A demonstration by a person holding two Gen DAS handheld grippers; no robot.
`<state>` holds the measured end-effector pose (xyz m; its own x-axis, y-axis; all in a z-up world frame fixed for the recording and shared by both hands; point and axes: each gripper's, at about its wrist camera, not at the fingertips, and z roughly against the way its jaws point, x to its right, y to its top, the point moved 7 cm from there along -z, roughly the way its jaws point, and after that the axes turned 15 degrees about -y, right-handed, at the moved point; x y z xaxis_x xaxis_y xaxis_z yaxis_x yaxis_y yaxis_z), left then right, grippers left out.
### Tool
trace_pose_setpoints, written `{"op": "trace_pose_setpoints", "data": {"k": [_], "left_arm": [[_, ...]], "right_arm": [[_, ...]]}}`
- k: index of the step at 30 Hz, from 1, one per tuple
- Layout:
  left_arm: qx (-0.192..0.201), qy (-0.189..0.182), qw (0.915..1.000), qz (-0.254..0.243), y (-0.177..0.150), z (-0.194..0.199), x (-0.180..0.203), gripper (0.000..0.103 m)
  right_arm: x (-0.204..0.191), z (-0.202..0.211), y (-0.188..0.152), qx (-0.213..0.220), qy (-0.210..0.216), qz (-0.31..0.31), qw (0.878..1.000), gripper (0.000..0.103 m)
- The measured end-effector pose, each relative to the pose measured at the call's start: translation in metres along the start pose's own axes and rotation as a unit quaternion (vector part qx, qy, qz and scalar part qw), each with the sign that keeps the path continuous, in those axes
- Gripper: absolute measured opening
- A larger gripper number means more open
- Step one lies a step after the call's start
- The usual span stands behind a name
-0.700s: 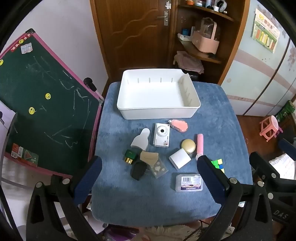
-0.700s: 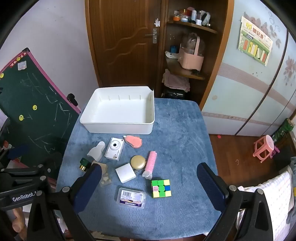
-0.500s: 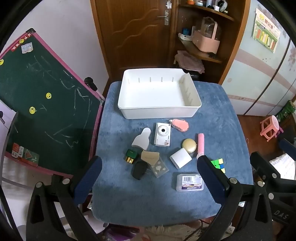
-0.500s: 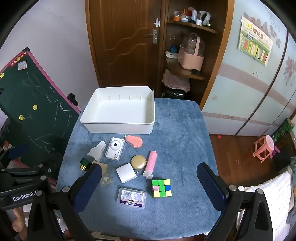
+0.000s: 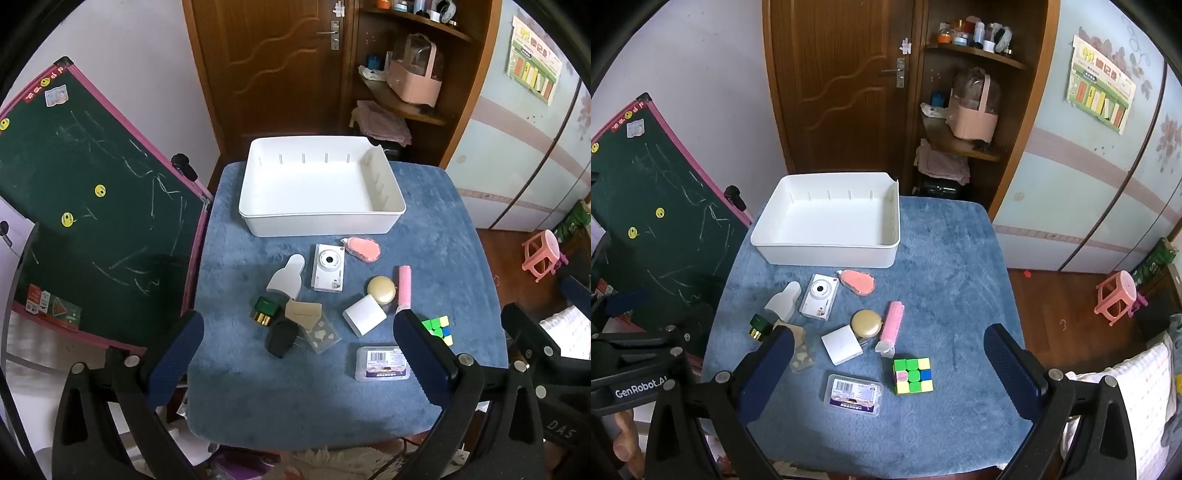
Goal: Organize rigid objects
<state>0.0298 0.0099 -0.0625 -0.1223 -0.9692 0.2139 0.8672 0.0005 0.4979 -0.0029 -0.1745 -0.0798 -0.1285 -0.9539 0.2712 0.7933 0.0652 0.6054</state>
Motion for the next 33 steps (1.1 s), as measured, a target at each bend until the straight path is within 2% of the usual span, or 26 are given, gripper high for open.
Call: {"op": "trace_pose_setpoints", "data": {"k": [33], "left_arm": [[-0.001,0.003,1.0,0.001,0.0031,-0.0024,-0.0023,0.102]], "right_arm": [[0.004,-0.0005,0.0041,0.009,-0.003,0.003,1.0,0.103]]}}
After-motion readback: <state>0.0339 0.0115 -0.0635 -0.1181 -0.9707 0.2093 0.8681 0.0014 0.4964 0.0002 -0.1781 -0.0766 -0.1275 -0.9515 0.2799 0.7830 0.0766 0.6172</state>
